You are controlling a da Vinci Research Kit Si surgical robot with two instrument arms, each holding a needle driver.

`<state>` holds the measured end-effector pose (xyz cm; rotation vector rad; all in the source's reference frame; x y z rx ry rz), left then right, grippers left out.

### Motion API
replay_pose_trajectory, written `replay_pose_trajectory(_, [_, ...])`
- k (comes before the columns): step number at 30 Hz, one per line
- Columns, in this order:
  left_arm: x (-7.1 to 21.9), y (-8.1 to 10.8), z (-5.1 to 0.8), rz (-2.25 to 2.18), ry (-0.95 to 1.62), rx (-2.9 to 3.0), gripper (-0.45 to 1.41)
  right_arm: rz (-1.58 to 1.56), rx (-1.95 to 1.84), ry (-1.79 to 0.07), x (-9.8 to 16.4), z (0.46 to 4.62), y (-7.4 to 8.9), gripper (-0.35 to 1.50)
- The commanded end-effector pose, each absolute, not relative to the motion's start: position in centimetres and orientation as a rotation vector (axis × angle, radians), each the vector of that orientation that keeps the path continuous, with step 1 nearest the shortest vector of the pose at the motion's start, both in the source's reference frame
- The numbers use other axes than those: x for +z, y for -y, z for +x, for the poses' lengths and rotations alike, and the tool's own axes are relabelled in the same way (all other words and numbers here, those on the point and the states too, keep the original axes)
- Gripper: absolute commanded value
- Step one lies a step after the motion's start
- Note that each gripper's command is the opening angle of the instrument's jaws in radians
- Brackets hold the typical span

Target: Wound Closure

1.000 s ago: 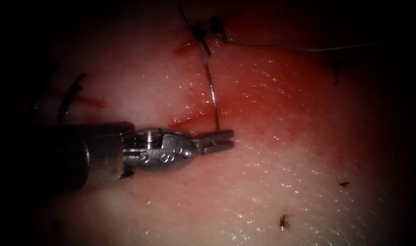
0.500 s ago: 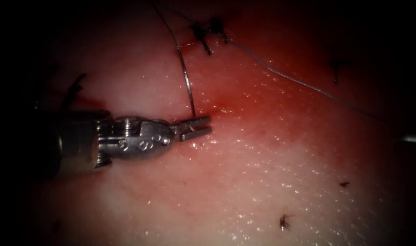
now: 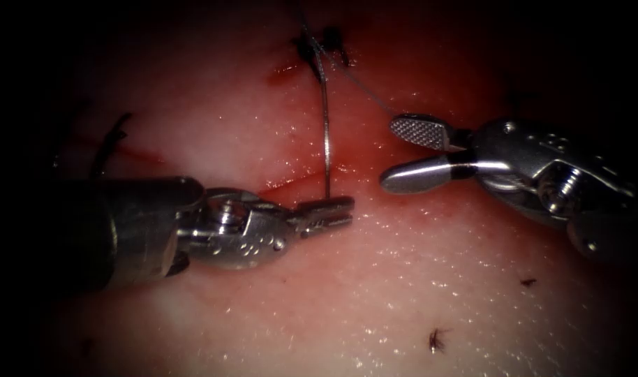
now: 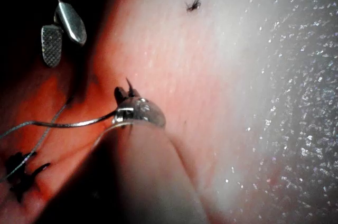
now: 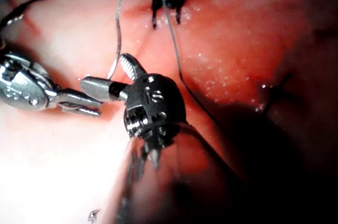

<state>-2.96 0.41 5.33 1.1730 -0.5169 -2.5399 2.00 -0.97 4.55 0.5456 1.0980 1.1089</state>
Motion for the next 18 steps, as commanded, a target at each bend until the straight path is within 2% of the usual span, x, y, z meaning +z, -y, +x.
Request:
replay_pose_trajectory(1, [5.37,-0.36,-3.02,1.165,0.543,-2.526,-0.45,0.561,1.126,-1.096,4.64,2.12,0.93,1.1])
replay_pose_trajectory(13, [5.1,-0.33,-3.08,1.145,0.702,-2.472,-0.45,0.599,1.261,-1.042,4.82,2.33,0.9,1.06])
replay_pose_trajectory(16, [5.03,-0.33,-3.09,1.147,0.715,-2.474,-0.45,0.575,1.297,-1.03,4.87,2.41,0.9,0.94])
replay_pose_trajectory(18, [5.03,-0.33,-3.1,1.146,0.715,-2.475,-0.45,0.577,1.31,-1.028,4.89,2.44,0.91,0.94])
